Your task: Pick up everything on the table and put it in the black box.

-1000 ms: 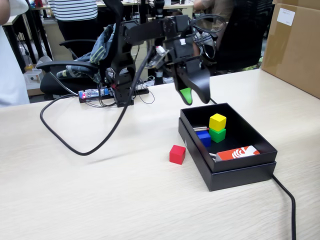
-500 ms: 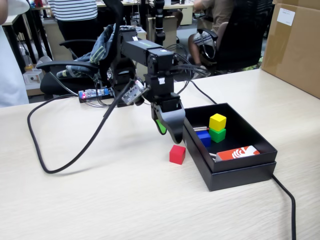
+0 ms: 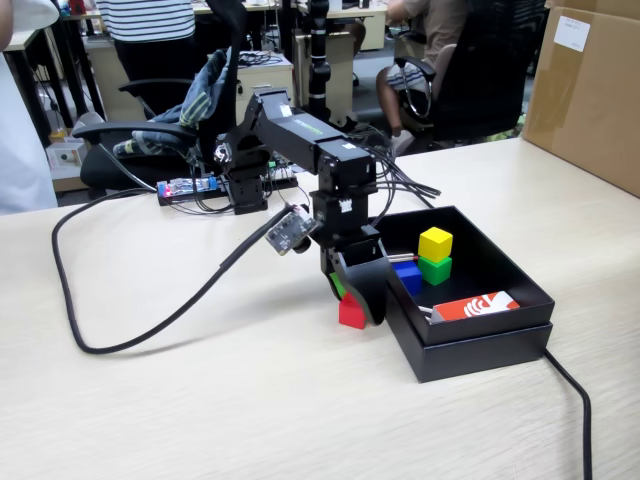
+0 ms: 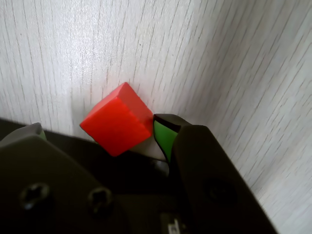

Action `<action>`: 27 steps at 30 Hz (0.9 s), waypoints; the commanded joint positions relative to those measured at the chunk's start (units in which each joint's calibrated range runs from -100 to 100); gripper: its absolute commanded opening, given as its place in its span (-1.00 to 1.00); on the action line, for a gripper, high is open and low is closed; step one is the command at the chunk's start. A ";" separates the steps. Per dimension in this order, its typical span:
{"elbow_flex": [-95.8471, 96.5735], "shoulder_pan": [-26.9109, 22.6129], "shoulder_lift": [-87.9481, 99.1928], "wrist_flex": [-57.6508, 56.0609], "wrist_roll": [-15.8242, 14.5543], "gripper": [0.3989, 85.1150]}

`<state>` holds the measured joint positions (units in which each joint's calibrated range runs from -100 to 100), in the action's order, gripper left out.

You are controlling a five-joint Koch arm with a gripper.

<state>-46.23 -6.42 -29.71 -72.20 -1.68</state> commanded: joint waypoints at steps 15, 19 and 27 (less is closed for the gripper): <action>-2.81 1.71 8.77 -1.53 -0.98 -0.85; -2.27 2.54 15.77 -2.31 -0.63 -0.85; -3.45 -1.03 31.03 -2.40 -0.49 -0.85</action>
<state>-46.23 -5.84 -6.54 -73.83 -2.56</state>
